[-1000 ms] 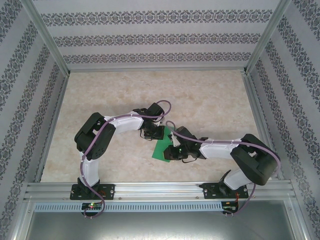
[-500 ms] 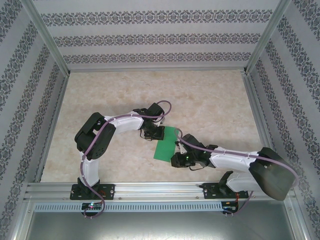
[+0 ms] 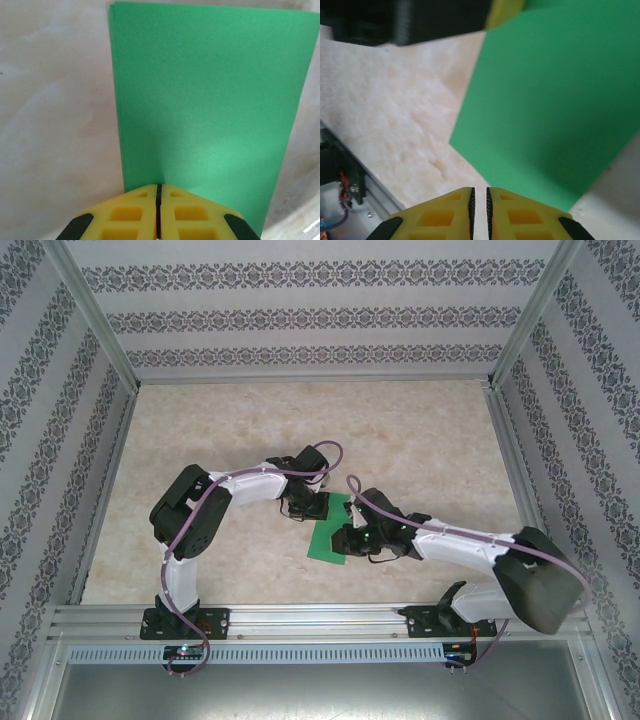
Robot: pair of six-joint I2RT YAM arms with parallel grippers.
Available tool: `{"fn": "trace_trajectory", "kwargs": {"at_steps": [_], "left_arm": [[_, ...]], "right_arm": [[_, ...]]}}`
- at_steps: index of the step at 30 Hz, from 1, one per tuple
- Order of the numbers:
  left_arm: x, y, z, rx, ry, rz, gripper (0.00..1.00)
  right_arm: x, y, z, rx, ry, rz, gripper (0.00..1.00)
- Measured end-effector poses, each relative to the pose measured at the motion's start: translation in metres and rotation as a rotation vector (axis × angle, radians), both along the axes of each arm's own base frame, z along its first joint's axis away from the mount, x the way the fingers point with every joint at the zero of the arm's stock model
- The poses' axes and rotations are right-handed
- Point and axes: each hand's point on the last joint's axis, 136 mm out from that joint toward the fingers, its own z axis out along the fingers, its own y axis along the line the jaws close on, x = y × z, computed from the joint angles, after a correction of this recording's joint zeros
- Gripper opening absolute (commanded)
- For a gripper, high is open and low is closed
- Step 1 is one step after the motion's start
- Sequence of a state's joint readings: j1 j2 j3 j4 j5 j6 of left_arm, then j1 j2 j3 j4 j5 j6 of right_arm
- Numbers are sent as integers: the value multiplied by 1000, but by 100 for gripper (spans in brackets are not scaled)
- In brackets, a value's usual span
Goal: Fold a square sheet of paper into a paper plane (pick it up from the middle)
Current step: Fold the square sheet of paper in half at the center of the table.
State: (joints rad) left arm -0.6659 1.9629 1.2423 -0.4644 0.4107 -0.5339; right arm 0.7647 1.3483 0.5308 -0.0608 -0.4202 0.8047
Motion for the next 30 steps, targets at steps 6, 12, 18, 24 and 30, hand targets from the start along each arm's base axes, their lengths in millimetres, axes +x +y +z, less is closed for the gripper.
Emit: {"fn": "trace_trajectory", "kwargs": {"at_steps": [6, 12, 18, 24, 30], "left_arm": [[0, 0, 0, 0, 0, 0, 10], [0, 0, 0, -1, 0, 0, 10], [0, -1, 0, -2, 3, -1, 10], [0, -1, 0, -2, 3, -1, 10], [0, -1, 0, -2, 4, -1, 10]], "right_arm": [[-7, -8, -21, -55, 36, 20, 18], [-17, -25, -26, -93, 41, 22, 18], [5, -47, -5, -53, 8, -93, 24], [37, -70, 4, -10, 4, -229, 39], [60, -67, 5, 14, 16, -256, 41]]}}
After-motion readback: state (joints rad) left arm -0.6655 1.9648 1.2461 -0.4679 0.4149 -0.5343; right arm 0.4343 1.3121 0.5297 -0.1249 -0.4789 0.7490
